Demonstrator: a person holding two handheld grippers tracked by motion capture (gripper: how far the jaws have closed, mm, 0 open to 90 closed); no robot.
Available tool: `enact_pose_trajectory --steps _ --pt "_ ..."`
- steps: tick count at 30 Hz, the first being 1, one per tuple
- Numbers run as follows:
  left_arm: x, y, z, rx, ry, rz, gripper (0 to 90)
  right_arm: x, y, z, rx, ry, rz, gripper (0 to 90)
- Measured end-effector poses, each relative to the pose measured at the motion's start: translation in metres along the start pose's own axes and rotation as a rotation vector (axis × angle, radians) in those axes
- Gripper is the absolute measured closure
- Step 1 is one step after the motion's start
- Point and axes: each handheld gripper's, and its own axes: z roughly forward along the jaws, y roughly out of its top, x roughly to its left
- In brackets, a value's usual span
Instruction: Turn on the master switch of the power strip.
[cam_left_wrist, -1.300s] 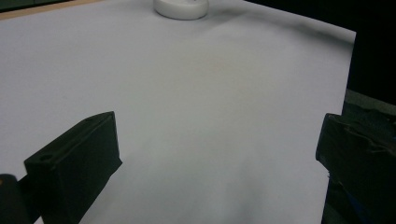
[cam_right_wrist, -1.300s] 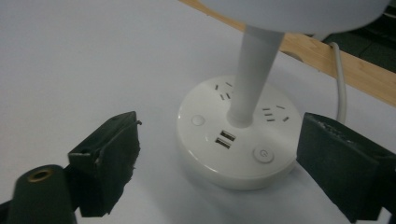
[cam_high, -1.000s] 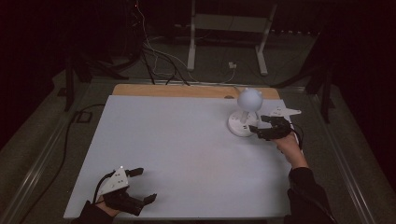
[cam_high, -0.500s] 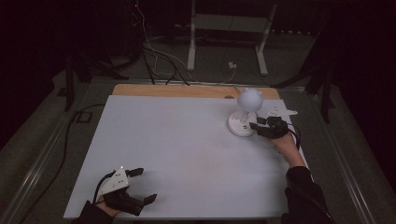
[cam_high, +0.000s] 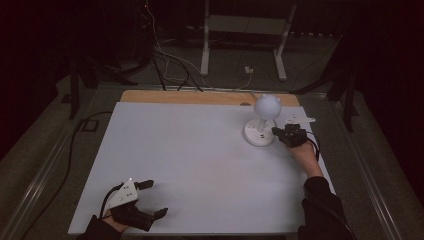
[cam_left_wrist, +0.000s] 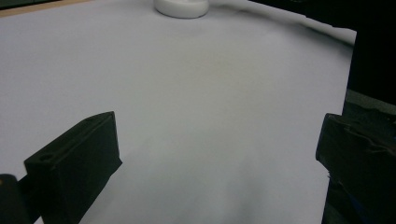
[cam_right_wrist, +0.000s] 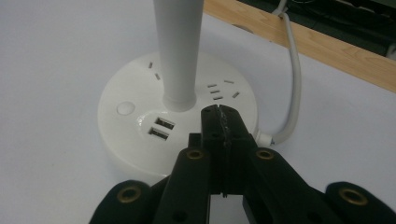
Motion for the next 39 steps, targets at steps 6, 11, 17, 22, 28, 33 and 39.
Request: enact_pose_trajectory --steps 6,11,17,22,28,33,39 --pt "0.000 0.000 0.000 0.003 -0.001 0.001 0.2 0.003 -0.001 0.004 0.002 -0.021 -0.002 90.0" --pt "0.000 0.000 0.000 0.002 0.000 0.001 0.2 0.006 -0.002 0.011 0.026 -0.033 -0.003 90.0" --pt "0.000 0.000 0.000 0.005 -0.001 0.002 0.2 0.008 0.000 0.016 0.029 -0.041 0.005 90.0" --pt "0.000 0.000 0.000 0.004 -0.001 0.003 0.2 0.007 -0.001 0.017 0.023 -0.039 0.033 90.0" --pt "-0.001 0.000 0.000 0.003 -0.002 0.004 0.2 0.008 -0.002 0.017 0.017 -0.051 0.053 90.0" --pt "-0.001 0.000 0.000 0.005 -0.003 0.006 0.2 0.009 -0.004 0.018 0.012 -0.059 0.057 90.0" --pt "-0.001 0.000 0.000 0.005 -0.002 0.005 0.2 0.008 -0.005 0.018 0.005 -0.050 0.082 90.0"
